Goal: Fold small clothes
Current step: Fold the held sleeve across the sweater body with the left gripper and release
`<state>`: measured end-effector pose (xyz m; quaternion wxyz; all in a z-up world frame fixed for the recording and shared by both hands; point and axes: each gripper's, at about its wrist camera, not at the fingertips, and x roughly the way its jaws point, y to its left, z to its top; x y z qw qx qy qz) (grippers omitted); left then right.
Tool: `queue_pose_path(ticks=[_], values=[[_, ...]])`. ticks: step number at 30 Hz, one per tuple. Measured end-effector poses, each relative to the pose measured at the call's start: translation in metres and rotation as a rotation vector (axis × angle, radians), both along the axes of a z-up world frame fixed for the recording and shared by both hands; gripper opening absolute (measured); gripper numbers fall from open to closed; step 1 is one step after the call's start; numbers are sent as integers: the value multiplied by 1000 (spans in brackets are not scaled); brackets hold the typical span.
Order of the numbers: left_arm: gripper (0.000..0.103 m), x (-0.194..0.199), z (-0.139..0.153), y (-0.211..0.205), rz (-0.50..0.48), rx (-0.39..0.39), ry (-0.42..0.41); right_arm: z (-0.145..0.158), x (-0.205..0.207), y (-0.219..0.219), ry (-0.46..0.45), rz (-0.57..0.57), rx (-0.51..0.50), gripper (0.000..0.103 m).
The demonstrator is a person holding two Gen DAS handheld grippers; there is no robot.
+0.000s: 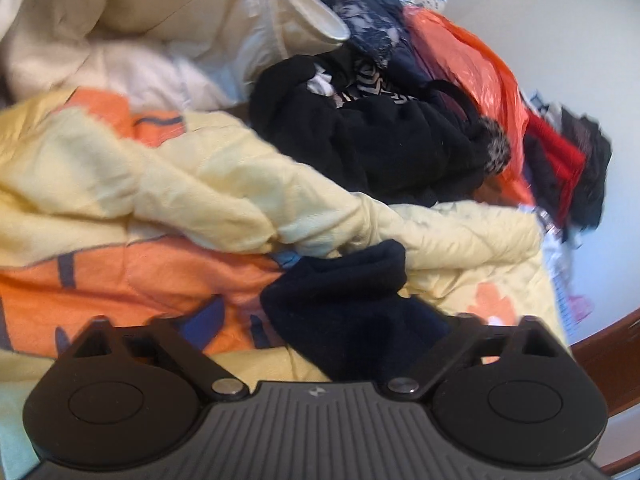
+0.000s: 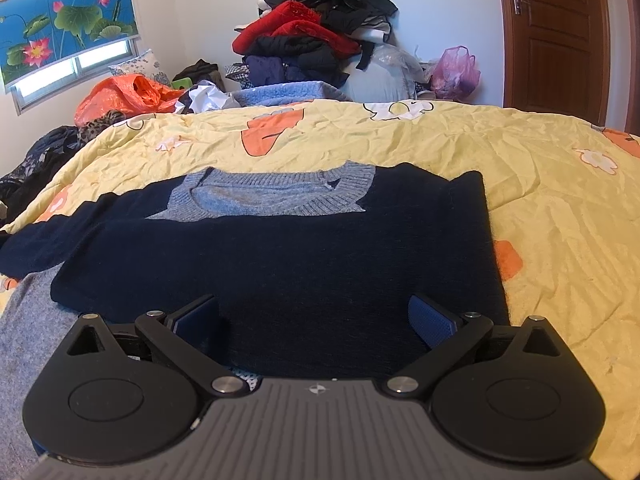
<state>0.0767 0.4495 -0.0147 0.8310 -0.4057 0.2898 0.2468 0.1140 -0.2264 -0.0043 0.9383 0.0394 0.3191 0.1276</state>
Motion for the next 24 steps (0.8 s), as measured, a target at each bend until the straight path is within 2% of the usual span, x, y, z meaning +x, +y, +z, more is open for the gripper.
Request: queue_pose_path(ticks=[1, 2, 4, 6, 11, 15, 17, 20, 22, 24], values=[[34, 5, 0, -1, -9, 16, 28, 0, 0, 0, 0, 0, 2, 102], [17, 9, -2, -1, -20, 10, 41, 0, 0, 0, 0, 0, 3, 102], [15, 12, 0, -3, -23, 20, 46, 0, 0, -1, 0, 0, 9, 102], [11, 9, 9, -8, -15, 67, 34, 0, 0, -1, -1, -1, 14, 102], [9, 5, 44, -30, -9, 191, -12, 0, 0, -2, -1, -1, 18, 102], [9, 4, 85, -80, -68, 309, -115, 1, -1, -3, -3, -2, 25, 102], [9, 8, 102, -127, -146, 357, -174, 1, -1, -4, -4, -2, 31, 102], [9, 14, 112, -220, -352, 407, -262, 1, -2, -5, -6, -5, 43, 101], [9, 15, 106, -284, -512, 414, -298, 2, -3, -6, -7, -8, 51, 101], [9, 18, 90, -334, -646, 371, -305, 2, -4, -7, -8, -10, 59, 101]])
